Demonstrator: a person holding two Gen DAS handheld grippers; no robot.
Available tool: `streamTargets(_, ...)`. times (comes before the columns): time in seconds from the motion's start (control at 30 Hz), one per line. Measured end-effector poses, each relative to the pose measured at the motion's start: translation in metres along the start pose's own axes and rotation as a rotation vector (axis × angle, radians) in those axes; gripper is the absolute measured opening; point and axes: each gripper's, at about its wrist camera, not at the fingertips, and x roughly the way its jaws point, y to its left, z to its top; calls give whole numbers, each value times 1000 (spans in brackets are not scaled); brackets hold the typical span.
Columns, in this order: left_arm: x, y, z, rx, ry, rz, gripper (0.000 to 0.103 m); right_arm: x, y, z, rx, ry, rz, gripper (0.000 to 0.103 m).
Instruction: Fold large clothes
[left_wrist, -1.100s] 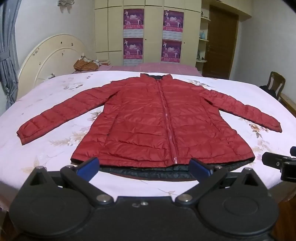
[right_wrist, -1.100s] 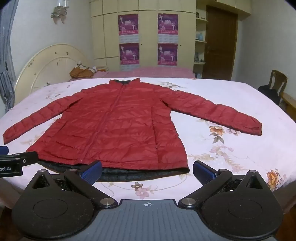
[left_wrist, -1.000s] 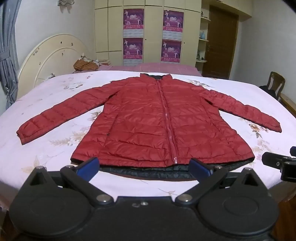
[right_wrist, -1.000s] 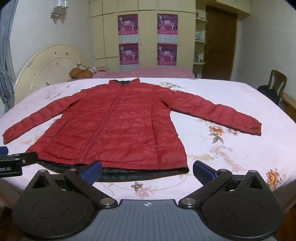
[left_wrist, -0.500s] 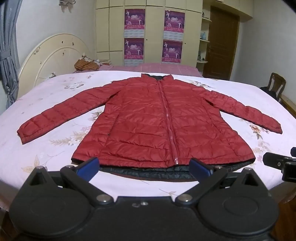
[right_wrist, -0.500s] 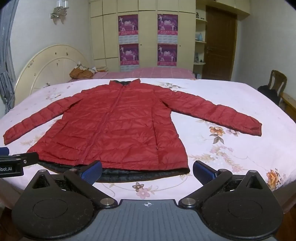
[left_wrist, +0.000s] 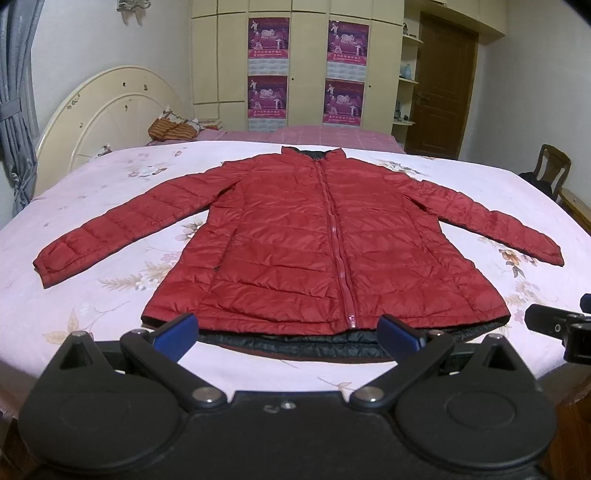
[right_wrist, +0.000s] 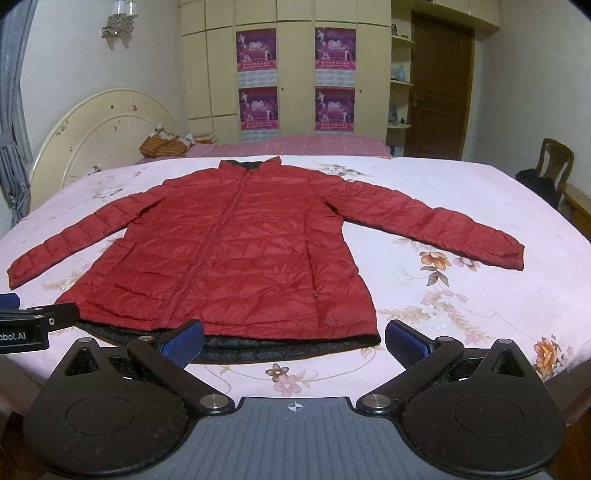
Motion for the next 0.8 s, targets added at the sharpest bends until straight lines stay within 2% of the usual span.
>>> streamTargets(0.8,0,-5,3,5,-2,5,103,2,0,3,6,-3,6,103)
